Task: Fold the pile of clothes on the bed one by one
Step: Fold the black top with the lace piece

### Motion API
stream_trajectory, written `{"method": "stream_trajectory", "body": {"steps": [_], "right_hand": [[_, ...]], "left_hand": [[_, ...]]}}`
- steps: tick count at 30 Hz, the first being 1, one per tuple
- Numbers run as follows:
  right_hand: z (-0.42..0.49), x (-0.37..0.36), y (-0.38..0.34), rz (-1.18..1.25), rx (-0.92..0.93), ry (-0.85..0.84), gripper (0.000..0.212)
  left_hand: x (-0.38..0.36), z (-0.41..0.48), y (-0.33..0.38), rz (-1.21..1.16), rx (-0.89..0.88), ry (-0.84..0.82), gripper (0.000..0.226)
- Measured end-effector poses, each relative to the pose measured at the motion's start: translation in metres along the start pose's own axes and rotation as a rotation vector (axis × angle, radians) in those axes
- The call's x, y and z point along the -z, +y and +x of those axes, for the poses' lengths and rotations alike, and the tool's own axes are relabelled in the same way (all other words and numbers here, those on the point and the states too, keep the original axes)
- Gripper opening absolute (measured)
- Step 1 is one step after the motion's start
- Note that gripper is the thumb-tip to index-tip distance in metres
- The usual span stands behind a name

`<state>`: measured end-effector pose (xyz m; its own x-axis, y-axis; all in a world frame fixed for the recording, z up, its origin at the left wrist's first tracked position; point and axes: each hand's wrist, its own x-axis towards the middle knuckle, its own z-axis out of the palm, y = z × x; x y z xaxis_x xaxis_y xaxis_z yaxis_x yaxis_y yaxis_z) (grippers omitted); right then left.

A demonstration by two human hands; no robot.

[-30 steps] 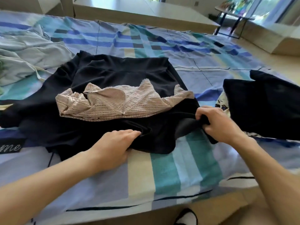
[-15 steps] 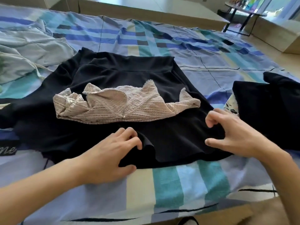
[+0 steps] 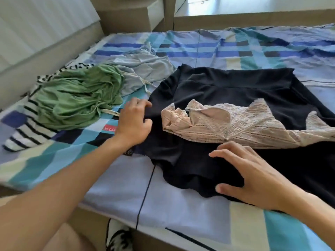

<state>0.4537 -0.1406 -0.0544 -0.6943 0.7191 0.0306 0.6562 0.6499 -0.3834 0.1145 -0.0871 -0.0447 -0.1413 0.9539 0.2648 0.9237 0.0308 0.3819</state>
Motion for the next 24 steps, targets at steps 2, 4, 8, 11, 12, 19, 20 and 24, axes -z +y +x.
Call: {"method": "stream_trajectory", "body": {"steps": [2,4,8,11,12,19,20,24], "right_hand": [[0.017,-0.012,-0.019,-0.028,0.030,-0.105,0.088],[0.028,-0.028,-0.030,-0.096,0.021,-0.170,0.096],[0.029,-0.044,-0.030,-0.192,-0.011,-0.049,0.066],[0.031,-0.043,-0.028,-0.208,0.012,0.037,0.039],[0.033,-0.042,-0.028,-0.199,0.013,0.050,0.033],[0.043,-0.017,-0.035,0.066,-0.009,0.313,0.022],[0.043,-0.013,-0.036,0.088,0.000,0.343,0.017],[0.039,-0.010,-0.032,0.052,0.050,0.242,0.008]], "left_hand": [[0.004,0.008,-0.036,-0.044,0.340,-0.112,0.057],[0.004,0.005,-0.054,-0.085,0.492,-0.212,0.063],[-0.005,-0.002,-0.049,-0.483,0.429,-0.211,0.011],[0.000,0.002,-0.039,-0.778,0.440,-0.137,0.007],[0.006,0.005,-0.035,-0.887,0.461,-0.100,0.006],[0.090,0.027,-0.043,-1.034,0.445,-0.039,0.026],[0.100,0.027,-0.051,-0.957,0.447,-0.061,0.022],[0.110,0.028,-0.104,-0.258,0.484,-0.166,0.028]]}}
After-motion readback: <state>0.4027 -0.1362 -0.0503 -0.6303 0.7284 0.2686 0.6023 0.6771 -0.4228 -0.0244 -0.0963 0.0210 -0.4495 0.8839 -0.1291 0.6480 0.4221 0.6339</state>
